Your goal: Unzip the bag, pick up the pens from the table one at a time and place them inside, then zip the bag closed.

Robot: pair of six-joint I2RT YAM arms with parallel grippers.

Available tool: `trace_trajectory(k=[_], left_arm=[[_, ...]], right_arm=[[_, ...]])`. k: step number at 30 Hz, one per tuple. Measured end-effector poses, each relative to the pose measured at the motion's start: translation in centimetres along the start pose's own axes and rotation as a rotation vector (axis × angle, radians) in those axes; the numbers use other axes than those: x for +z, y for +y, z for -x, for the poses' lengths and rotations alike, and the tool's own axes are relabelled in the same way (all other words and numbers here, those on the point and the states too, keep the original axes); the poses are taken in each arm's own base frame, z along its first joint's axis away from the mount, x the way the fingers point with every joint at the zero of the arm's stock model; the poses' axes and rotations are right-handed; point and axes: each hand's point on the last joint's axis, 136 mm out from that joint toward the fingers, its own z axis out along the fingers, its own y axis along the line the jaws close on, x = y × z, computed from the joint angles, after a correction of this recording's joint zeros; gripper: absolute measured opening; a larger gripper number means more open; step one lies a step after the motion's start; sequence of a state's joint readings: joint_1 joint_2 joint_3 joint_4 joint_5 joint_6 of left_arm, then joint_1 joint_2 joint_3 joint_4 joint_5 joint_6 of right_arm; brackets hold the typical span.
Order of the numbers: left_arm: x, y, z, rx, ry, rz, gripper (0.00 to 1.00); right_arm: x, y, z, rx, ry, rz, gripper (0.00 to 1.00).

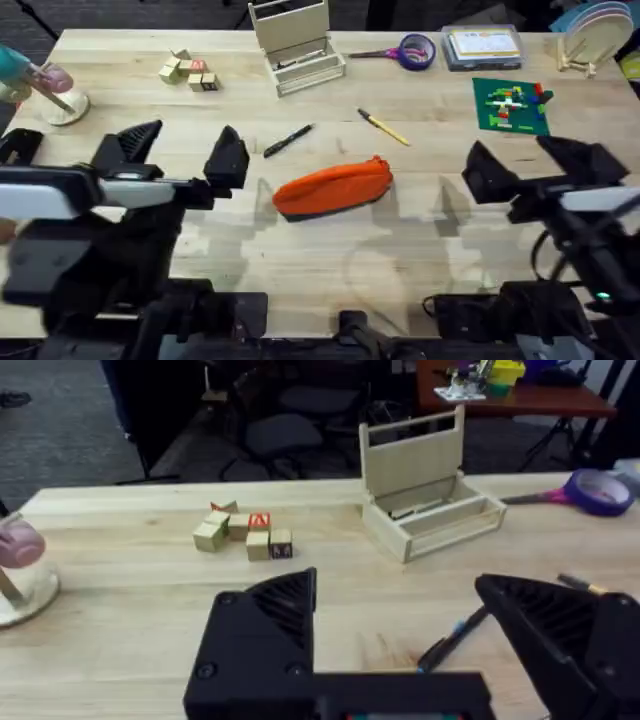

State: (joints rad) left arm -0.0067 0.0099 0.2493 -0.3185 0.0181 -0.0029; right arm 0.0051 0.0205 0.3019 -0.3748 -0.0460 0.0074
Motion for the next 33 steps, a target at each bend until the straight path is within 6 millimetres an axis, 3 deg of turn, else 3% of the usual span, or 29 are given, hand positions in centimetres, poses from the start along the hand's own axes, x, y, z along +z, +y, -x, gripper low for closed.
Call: trace_trajectory(k=[6, 16, 24, 33], left_arm=[[-0.4, -0.4, 3.0, -0.001, 0.029, -0.023, 0.993], [1.4, -1.3, 6.5, -0.009, 0.177, -0.073, 0.994], [2.7, -2.0, 8.0, 0.002, 0.341, -0.121, 0.993], [3.5, -2.5, 8.3, 0.039, 0.51, -0.165, 0.994]], right_arm=[[-1.0, 0.1, 2.9, 0.004, 0.05, 0.0, 0.998], [-1.2, 0.2, 7.7, 0.014, 0.173, -0.001, 0.998], [-0.9, 0.2, 8.7, 0.025, 0.315, -0.001, 0.998], [-0.4, 0.2, 8.9, 0.03, 0.366, 0.005, 0.998]])
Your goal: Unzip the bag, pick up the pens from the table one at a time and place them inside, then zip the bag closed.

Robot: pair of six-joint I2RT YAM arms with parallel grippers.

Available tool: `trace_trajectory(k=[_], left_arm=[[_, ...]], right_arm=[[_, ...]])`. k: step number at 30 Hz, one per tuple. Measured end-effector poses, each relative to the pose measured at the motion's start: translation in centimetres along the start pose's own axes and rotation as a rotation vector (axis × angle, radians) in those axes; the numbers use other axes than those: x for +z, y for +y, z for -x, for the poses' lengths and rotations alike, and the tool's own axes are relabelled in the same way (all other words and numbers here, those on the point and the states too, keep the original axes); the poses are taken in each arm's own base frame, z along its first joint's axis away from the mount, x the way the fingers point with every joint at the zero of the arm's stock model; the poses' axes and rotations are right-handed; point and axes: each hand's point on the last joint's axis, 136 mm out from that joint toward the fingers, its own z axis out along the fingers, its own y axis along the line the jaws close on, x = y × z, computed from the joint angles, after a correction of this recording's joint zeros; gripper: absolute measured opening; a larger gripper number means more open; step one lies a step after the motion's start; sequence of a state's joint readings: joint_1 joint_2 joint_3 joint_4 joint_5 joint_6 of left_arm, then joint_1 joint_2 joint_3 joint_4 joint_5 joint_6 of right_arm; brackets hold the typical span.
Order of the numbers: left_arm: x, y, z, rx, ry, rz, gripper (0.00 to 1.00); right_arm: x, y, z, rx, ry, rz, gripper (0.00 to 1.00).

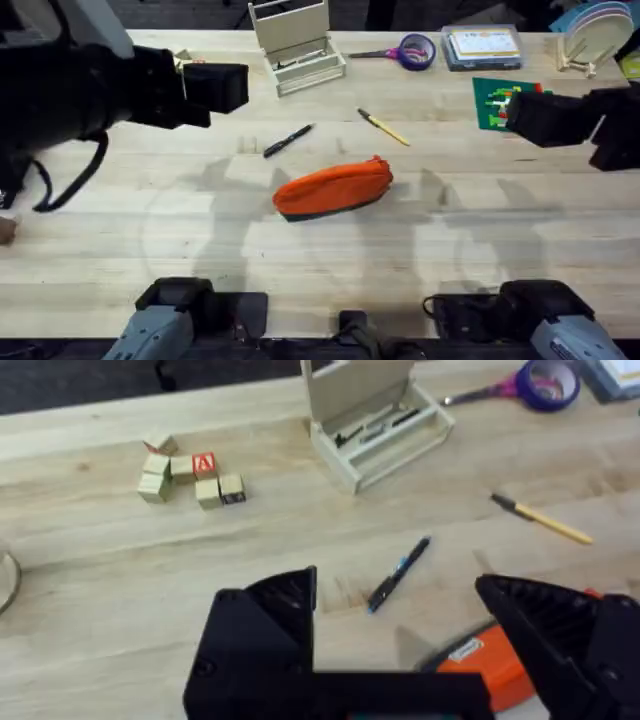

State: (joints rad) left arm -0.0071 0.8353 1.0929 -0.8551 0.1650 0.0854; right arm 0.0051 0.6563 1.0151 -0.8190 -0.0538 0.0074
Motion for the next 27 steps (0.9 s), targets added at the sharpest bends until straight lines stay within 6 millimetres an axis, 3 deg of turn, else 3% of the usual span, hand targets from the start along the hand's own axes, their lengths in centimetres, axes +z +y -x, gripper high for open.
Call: trace_trajectory(k=[7, 27], left_arm=[[-0.1, -0.5, -1.2, 0.078, 0.085, -0.032, 0.993], [-3.0, -6.4, -8.4, 0.669, 0.232, -0.482, 0.993]], right_arm=[[0.0, 0.1, 0.0, 0.0, -0.001, 0.008, 0.998], [0.0, 0.3, 0.0, 0.0, -0.001, 0.015, 0.998]])
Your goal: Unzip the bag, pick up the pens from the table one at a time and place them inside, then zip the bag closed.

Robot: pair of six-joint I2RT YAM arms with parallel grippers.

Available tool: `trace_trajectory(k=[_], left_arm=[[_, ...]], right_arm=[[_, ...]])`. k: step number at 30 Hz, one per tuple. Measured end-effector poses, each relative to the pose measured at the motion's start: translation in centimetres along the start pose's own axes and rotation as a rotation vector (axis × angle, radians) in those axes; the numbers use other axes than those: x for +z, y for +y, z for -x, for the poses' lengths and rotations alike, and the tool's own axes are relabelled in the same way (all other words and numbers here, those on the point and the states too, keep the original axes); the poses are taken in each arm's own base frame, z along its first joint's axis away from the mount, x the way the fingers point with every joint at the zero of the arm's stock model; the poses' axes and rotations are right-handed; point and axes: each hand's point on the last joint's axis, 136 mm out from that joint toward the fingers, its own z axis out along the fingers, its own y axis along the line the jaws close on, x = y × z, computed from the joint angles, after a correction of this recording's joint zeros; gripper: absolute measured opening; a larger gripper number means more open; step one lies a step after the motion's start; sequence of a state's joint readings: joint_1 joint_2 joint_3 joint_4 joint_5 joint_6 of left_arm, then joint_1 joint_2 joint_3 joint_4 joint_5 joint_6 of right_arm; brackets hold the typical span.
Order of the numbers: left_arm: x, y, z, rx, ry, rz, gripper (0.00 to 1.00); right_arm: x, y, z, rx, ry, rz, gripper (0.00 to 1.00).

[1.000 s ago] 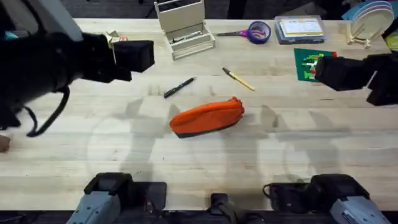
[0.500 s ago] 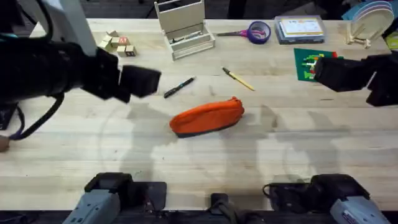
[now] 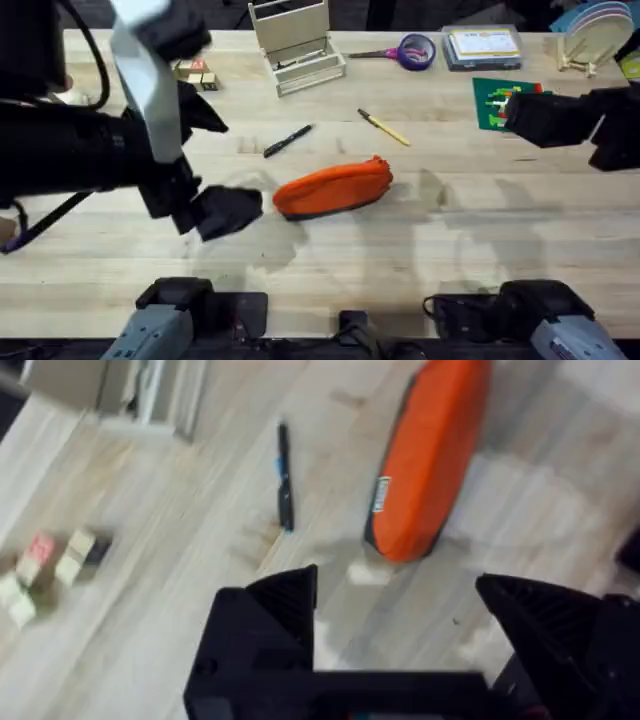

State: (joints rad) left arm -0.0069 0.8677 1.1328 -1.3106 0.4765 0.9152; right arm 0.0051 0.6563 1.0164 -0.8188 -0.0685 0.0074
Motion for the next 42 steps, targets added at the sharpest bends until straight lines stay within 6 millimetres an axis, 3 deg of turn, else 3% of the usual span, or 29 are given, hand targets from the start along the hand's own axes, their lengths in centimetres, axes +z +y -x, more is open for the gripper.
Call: trace_trajectory(k=[7, 14, 29, 42], left_arm=[[0.0, -1.3, 0.2, 0.218, -0.03, -0.058, 0.993], [0.0, -1.4, 0.3, 0.289, -0.039, -0.061, 0.993], [0.3, -1.7, 0.6, 0.292, -0.061, -0.101, 0.993], [4.0, -1.4, -0.6, 0.2, 0.002, -0.326, 0.995]], right_arm=[[0.0, 0.0, 0.0, 0.0, 0.0, 0.0, 0.998], [0.0, 0.0, 0.0, 0.0, 0.0, 0.0, 0.997], [0.0, 0.0, 0.0, 0.0, 0.0, 0.0, 0.998], [0.0, 0.0, 0.0, 0.0, 0.0, 0.0, 0.998]])
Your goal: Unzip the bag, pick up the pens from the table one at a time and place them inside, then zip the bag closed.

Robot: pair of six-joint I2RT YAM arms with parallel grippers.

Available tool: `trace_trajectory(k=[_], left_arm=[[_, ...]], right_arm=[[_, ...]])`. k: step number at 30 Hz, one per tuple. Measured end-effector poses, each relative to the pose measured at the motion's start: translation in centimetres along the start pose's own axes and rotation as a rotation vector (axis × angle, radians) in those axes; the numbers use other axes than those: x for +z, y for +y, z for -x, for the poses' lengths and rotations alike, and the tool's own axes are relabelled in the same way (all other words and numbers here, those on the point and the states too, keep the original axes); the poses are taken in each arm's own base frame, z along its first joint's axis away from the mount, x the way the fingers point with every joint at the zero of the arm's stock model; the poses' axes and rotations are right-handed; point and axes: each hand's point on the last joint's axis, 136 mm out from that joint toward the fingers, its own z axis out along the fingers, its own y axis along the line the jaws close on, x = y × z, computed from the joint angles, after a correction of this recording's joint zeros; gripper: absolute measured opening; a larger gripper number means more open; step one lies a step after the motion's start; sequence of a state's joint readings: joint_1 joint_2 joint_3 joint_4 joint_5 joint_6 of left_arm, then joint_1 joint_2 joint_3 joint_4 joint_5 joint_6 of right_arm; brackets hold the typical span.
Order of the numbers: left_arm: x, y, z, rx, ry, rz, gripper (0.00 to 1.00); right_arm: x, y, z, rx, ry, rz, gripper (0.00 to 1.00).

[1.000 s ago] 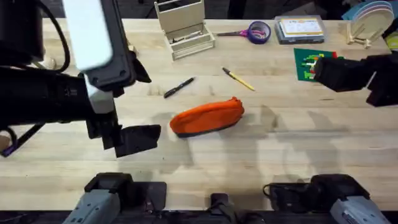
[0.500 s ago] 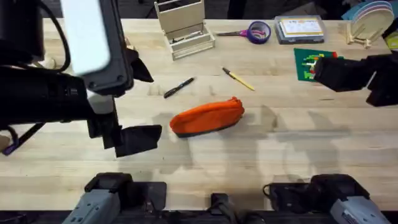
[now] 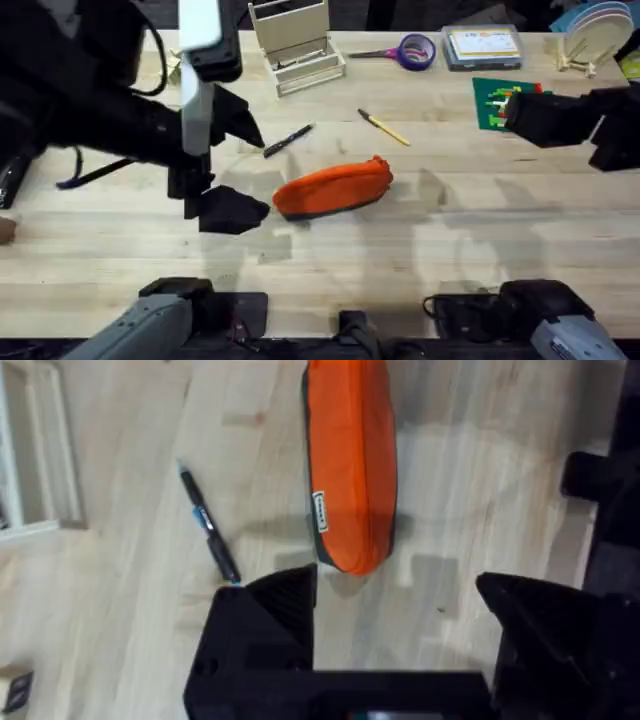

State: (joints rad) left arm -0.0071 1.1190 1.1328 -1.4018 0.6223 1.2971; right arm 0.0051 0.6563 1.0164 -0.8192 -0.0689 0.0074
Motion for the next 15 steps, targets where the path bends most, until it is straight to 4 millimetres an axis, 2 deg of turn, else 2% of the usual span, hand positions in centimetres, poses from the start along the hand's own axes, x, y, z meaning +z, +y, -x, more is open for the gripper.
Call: trace_trajectory(k=[15], left_arm=[[4.2, 1.1, -1.6, 0.003, -0.028, -0.236, 0.995]], right_arm=[[0.0, 0.0, 0.0, 0.0, 0.0, 0.0, 0.998]])
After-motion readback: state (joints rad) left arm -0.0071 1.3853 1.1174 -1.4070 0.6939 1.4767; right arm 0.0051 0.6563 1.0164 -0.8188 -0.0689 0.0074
